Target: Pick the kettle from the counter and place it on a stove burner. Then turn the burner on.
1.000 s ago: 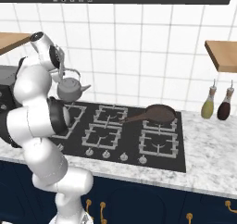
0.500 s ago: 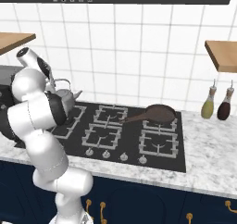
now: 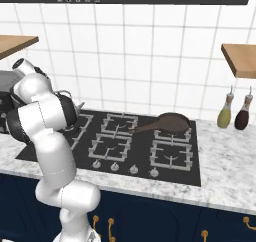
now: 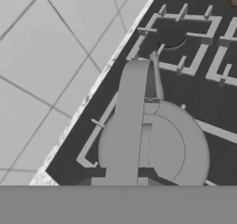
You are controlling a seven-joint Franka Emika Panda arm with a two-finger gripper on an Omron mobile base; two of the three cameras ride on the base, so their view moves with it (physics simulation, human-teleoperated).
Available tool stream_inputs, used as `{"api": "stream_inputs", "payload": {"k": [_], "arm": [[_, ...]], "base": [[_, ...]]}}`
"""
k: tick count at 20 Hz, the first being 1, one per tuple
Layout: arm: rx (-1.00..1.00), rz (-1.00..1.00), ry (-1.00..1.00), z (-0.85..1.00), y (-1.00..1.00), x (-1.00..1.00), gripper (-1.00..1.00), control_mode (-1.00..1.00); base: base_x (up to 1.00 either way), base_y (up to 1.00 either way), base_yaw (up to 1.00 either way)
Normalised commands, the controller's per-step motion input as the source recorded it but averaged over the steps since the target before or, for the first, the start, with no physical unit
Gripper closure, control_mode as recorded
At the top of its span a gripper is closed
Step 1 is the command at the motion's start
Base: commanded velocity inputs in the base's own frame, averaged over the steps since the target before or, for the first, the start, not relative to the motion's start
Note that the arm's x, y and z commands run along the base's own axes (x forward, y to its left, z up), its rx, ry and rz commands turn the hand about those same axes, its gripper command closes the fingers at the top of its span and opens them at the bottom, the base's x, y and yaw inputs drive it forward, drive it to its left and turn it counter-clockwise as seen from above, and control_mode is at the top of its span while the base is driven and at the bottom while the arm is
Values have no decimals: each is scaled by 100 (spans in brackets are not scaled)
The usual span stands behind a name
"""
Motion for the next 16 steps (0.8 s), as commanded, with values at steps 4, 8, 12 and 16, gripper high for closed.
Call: {"api": "stream_inputs", "payload": {"k": [4, 8, 12, 16], "arm": [[0, 0, 0, -34, 5, 12, 100, -100], [0, 0, 0, -44, 7, 7, 100, -100], [0, 0, 0, -40, 8, 11, 100, -100], [0, 0, 0, -26, 2, 1, 100, -100]], "base": [[0, 0, 0], [0, 0, 0], [0, 0, 0], [0, 0, 0]]}}
